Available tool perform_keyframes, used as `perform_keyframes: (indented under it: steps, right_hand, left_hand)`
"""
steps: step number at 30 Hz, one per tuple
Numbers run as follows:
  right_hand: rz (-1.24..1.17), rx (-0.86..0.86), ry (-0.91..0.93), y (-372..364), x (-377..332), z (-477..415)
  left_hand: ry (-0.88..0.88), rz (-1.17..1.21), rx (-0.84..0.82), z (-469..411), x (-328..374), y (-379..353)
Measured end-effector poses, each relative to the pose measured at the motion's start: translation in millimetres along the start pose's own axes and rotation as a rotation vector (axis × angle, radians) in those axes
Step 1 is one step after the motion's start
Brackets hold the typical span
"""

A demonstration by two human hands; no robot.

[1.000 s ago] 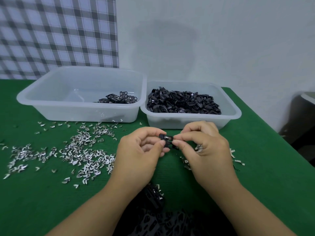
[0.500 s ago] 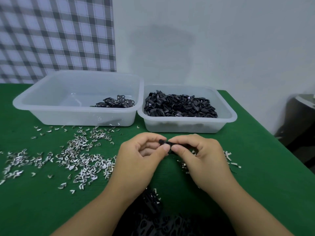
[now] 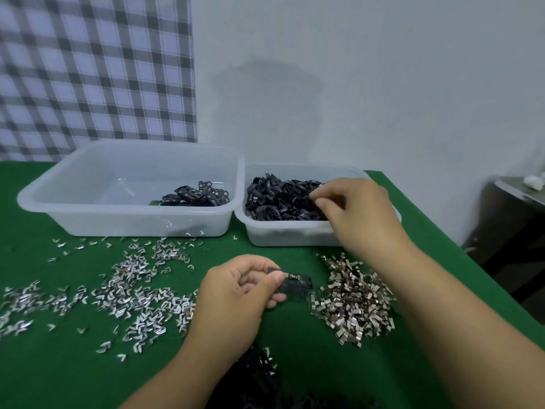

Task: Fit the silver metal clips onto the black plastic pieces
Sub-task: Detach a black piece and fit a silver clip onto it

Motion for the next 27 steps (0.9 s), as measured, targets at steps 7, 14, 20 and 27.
perform_keyframes:
  steps: [7,14,20,27]
  right_hand:
    - [0.292,-0.42,-0.115,-47,26,-48]
    - [0.397,-0.512,-0.033,-53,28,-59]
    - [0.179,-0.236,0.01,-29,20,-50]
    - [-0.027,0.061,0.02,-8,16,-9]
  left_hand:
    - [0.025,0.019,-0.006,0,0,0]
    - [0.017,0.033,-0.001,0,0,1]
    - [0.01,0.041,0.023,-1,-1,4]
    - [0.006,0.046,0.066,-2,-3,6]
Point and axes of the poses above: each hand's wrist, its own z-axis away from the middle knuckle, its own y-axis out of the back of the hand, x = y × z, the point moved 6 cm from there along -z, towards the middle knuckle, and after that the axes turned 11 degrees about y, right-handed, at the moved point
